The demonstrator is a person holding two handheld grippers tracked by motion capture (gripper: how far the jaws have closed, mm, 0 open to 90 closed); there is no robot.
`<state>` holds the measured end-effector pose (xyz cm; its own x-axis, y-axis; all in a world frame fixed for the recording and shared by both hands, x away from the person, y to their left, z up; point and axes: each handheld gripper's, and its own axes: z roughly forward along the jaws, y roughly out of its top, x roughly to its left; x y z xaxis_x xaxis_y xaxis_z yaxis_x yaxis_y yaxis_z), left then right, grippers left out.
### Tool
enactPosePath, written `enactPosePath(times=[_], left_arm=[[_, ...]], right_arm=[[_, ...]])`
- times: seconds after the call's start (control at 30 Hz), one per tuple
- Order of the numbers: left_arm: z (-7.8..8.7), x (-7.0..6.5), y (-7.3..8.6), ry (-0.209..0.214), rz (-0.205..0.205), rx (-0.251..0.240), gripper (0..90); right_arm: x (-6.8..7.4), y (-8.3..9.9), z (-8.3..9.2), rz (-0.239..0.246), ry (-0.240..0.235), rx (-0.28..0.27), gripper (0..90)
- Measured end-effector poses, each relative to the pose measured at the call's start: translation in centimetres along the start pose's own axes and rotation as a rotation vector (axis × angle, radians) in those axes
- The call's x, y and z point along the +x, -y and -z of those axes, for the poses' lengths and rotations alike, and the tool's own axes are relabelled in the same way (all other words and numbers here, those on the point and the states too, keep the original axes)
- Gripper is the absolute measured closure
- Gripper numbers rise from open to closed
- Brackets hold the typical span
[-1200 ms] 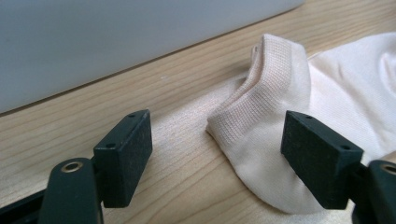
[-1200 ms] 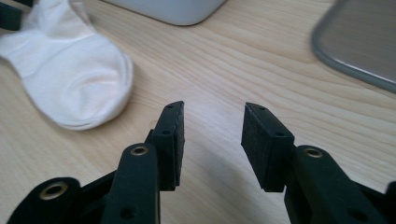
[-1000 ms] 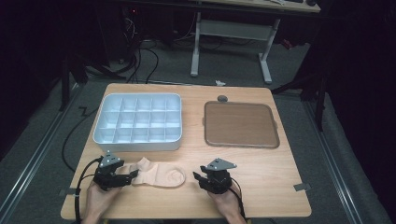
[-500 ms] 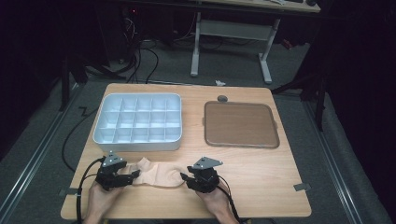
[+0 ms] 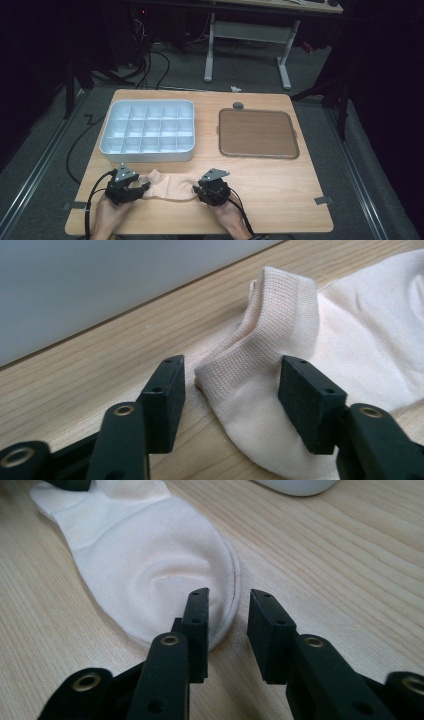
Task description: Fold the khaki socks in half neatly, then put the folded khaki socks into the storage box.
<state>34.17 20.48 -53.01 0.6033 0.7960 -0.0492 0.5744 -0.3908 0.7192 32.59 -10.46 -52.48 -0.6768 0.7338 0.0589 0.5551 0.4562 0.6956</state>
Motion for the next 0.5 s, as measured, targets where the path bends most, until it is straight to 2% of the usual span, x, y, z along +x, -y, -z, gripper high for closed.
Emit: enactPosePath(times=[0.13, 0.3, 0.43, 0.5], left_arm=[[0.07, -0.18, -0.06, 0.019, -0.012, 0.004, 56.0], [0.08, -0.33, -0.15, 0.024, 0.000, 0.007, 65.7], [0.03, -0.39, -0.36, 0.042, 0.014, 0.020, 75.7], [0.01, -0.33, -0.40, 0.049, 0.024, 0.021, 77.3]], right_arm=[[0.20, -0.03, -0.12, 0.019, 0.002, 0.001, 75.1], [0.14, -0.04, -0.12, 0.025, -0.009, 0.009, 77.3], [0.36, -0.02, -0.11, 0.033, -0.017, 0.009, 84.4], [0.40, -0.04, -0.15, 0.031, -0.022, 0.008, 85.9]])
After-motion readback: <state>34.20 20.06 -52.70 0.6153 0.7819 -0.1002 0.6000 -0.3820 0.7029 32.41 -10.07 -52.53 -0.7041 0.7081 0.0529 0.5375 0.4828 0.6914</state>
